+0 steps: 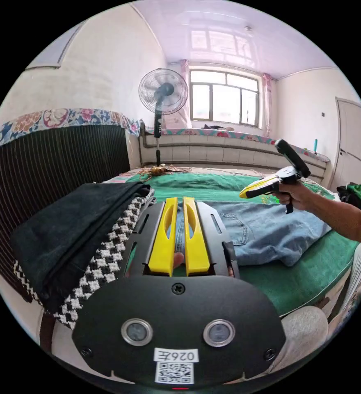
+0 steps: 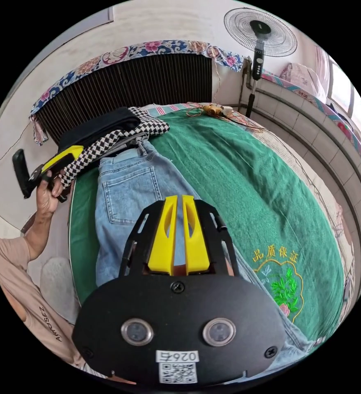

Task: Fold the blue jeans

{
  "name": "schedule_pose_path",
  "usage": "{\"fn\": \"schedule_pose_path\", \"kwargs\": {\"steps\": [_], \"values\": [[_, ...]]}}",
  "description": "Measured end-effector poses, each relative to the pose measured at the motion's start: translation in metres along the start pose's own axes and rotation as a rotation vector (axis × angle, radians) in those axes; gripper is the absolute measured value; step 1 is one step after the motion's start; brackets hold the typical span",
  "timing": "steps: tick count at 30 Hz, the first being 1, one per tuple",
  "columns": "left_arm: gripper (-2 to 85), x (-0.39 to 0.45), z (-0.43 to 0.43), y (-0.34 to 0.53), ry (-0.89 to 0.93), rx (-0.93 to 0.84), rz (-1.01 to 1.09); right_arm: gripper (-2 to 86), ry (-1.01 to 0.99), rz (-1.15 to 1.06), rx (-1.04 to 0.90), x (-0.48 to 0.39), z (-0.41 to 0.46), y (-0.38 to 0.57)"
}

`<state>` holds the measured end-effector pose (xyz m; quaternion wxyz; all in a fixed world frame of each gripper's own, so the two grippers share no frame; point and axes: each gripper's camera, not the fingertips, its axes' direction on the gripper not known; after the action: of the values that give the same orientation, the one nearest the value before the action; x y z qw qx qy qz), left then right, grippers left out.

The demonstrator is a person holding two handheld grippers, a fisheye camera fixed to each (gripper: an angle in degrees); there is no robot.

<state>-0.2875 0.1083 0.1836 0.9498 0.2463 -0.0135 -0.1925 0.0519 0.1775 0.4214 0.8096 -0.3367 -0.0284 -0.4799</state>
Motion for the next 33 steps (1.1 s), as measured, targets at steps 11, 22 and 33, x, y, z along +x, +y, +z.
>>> {"fn": "schedule_pose_path", "kwargs": {"steps": [11,22,33], "values": [[-1.0,0.072,0.094,-0.006,-0.144,-0.343,0.169,-0.2,0.105,-0.15,-0.057,-0.032,0.049,-0.091],[2.4,0.212,0.12,-0.074,0.599,-0.144,0.381,-0.2,0.52,0.286,-0.137,0.105,-0.163,0.217],[16.8,0.434,0.274,-0.111,0.607,-0.433,0.75,9.5,0.533,1.089,0.027,0.309,-0.347,0.495]]}}
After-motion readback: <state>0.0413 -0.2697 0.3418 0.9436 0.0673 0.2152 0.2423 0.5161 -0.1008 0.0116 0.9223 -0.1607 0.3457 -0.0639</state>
